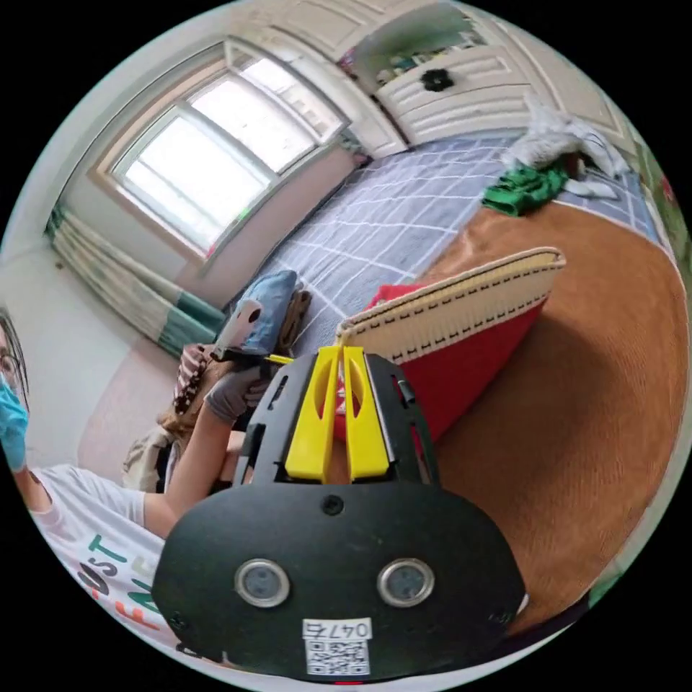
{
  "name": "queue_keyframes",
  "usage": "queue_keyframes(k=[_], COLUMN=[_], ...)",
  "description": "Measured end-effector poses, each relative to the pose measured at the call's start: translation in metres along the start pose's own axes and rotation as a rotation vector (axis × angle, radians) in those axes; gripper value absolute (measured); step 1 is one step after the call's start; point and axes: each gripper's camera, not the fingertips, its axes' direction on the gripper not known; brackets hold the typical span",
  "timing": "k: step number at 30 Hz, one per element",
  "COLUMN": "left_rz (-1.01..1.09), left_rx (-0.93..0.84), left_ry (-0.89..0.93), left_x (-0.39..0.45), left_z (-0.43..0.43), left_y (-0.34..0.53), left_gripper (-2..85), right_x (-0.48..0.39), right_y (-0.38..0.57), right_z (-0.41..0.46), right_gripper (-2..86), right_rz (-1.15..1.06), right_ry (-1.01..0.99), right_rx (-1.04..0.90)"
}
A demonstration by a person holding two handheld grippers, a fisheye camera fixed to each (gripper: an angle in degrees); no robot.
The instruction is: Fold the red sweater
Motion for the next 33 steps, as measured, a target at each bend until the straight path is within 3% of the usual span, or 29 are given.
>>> queue_keyframes(k=[2, 6, 12, 18, 22, 24, 28, 30, 33], left_rz=[-0.141, -0.320, -0.267, -0.221, -0.230, -0.231, -0.123, -0.039, 0.031], left_rx=[0.217, 0.364, 0.228, 0.171, 0.178, 0.168, 0.183, 0.152, -0.007], left_ry=[0.018, 0.132, 0.077, 0.039, 0.066, 0.056, 0.163, 0.227, 0.124], left_x=[-0.048, -0.113, -0.097, -0.078, -0.080, -0.079, -0.056, -0.037, -0.006], left_z=[-0.067, -0.095, -0.085, -0.086, -0.090, -0.090, -0.093, -0.084, -0.053], left_y=[0.041, 0.086, 0.058, 0.027, 0.019, 0.015, -0.004, -0.022, -0.053], left_gripper=[7.0, 7.1, 9.4, 10.3, 10.5, 10.5, 9.5, 8.8, 8.4], right_x=[-0.035, -0.074, -0.080, -0.134, -0.151, -0.157, -0.144, -0.123, -0.098], right_y=[-0.024, -0.039, -0.052, -0.080, -0.095, -0.108, -0.149, -0.174, -0.216], right_z=[0.043, 0.145, 0.165, 0.134, 0.163, 0.146, 0.089, 0.082, 0.092], right_gripper=[-0.9, -0.9, -0.8, -0.4, 4.9, 5.5, 2.2, 1.0, 0.3], right_rz=[-0.116, -0.228, -0.193, -0.397, -0.464, -0.480, -0.488, -0.407, -0.339], right_ry=[-0.009, 0.004, -0.041, -0.020, -0.066, -0.092, 0.034, 0.136, 0.263], right_rx=[-0.084, -0.319, -0.353, -0.243, -0.443, -0.386, -0.187, -0.178, -0.240])
